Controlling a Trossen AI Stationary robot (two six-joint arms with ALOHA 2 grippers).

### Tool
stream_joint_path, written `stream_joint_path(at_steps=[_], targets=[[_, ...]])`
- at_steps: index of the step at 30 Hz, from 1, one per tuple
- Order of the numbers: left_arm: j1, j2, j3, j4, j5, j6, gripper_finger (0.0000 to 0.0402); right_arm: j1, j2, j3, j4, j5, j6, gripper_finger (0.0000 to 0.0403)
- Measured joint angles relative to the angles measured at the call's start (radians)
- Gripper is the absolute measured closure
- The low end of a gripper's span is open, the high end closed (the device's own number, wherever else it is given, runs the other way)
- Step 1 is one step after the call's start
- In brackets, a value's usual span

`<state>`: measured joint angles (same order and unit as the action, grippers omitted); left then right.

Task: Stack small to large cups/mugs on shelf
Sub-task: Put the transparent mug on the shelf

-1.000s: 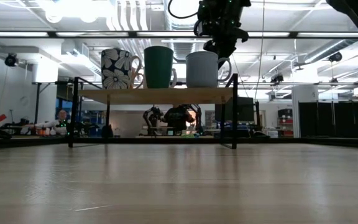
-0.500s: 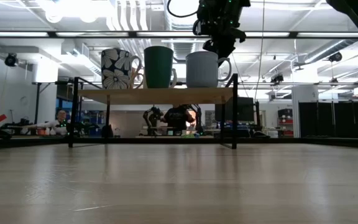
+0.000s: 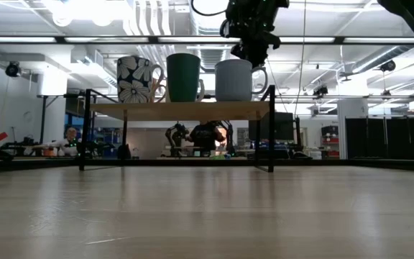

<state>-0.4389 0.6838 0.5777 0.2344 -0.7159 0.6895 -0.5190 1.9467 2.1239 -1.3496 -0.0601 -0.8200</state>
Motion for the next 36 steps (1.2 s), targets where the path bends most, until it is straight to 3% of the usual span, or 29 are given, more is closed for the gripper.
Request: stream_joint_path(at_steps=[27, 36], targets=[[0.0, 0.0, 0.0, 0.0, 0.0, 0.008, 0.0279, 0.019, 0.0, 0.013, 0.066, -0.017, 0.001, 0.035], [0.0, 0.0, 0.0, 0.0, 0.0, 0.008, 0.0279, -0.003, -0.003, 0.061, 0.04, 0.192, 0.068, 0.038]])
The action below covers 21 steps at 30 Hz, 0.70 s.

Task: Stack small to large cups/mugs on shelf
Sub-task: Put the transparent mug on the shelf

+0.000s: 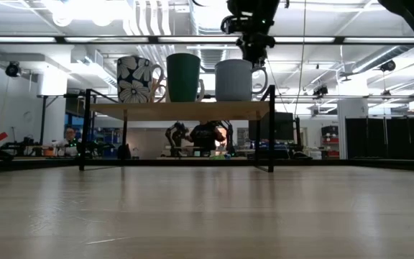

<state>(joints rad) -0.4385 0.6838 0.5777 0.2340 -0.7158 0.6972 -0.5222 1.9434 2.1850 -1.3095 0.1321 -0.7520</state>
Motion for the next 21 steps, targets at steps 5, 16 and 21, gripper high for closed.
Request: stream_joint_path(at_steps=[5, 16, 21], targets=[[0.0, 0.0, 0.0, 0.0, 0.0, 0.017, 0.0279, -0.054, 0.0, -0.015, -0.061, 0.0, 0.054, 0.0393], [0.0, 0.0, 0.0, 0.0, 0.0, 0.017, 0.0279, -0.1, 0.0, -0.09, -0.067, -0.014, 0.076, 0.0394], [0.0, 0.0, 0.0, 0.001, 0.0, 0.017, 0.0279, -0.094, 0.001, -0.118, -0.024, -0.083, 0.071, 0.0394]])
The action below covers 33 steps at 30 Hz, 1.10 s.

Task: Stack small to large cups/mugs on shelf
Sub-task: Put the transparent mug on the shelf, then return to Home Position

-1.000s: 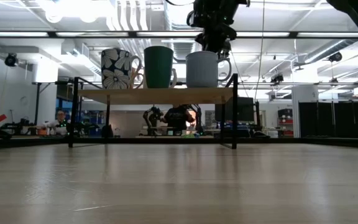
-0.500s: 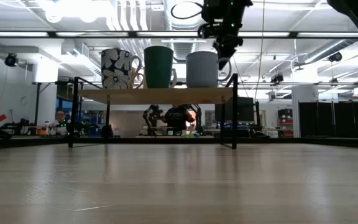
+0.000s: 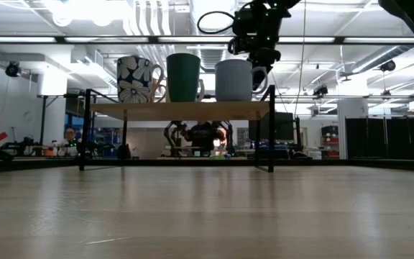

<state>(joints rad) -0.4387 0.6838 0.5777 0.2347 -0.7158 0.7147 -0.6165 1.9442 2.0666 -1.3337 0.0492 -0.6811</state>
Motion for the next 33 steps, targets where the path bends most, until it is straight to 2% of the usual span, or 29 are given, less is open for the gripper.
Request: stream_joint_path(at_steps=[10, 20, 25, 29, 33], targets=[[0.0, 0.0, 0.0, 0.0, 0.0, 0.0, 0.0279, 0.023, 0.0, -0.002, 0.054, -0.049, -0.001, 0.0394], [0.0, 0.0, 0.0, 0.0, 0.0, 0.0, 0.0279, 0.03, 0.0, -0.001, 0.065, -0.049, 0.0, 0.0394], [0.0, 0.0, 0.0, 0.0, 0.0, 0.0, 0.0279, 0.03, -0.002, 0.018, 0.054, 0.028, 0.012, 0.0394], [0.0, 0.001, 0.0, 0.0, 0.0, -0.02, 0.0279, 0.05, -0.048, 0.023, 0.052, 0.059, 0.053, 0.0394], [0.0, 0.009, -0.005, -0.017, 0.0, -0.082, 0.0279, 0.124, -0.137, -0.007, 0.055, 0.058, 0.054, 0.0394]])
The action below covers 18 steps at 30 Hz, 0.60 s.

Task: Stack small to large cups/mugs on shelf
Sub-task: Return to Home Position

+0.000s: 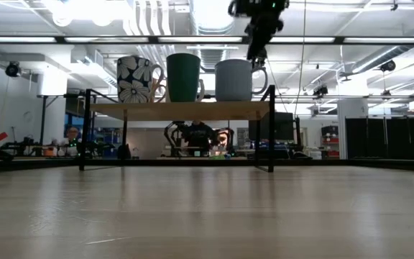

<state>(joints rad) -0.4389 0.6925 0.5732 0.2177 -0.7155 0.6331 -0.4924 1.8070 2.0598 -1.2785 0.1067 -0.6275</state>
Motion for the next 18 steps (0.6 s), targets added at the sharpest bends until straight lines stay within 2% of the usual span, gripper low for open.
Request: stream_joint_path(at_steps=[3, 6, 11, 13, 18], targets=[[-0.001, 0.011, -0.005, -0.035, 0.015, -0.062, 0.0279, 0.069, -0.073, -0.048, 0.009, -0.001, 0.037, 0.0394], [-0.001, 0.029, -0.005, -0.063, 0.091, -0.145, 0.0279, 0.14, -0.172, -0.131, 0.024, -0.001, 0.089, 0.0395], [-0.001, 0.078, -0.003, -0.12, 0.409, -0.286, 0.0279, 0.273, -0.35, -0.35, 0.119, -0.006, 0.191, 0.0395], [-0.001, 0.094, -0.002, -0.141, 0.491, -0.324, 0.0279, 0.321, -0.423, -0.444, 0.17, -0.008, 0.22, 0.0395], [0.0, 0.11, -0.006, -0.262, 0.521, -0.379, 0.0279, 0.406, -0.587, -0.672, 0.319, -0.021, 0.253, 0.0395]])
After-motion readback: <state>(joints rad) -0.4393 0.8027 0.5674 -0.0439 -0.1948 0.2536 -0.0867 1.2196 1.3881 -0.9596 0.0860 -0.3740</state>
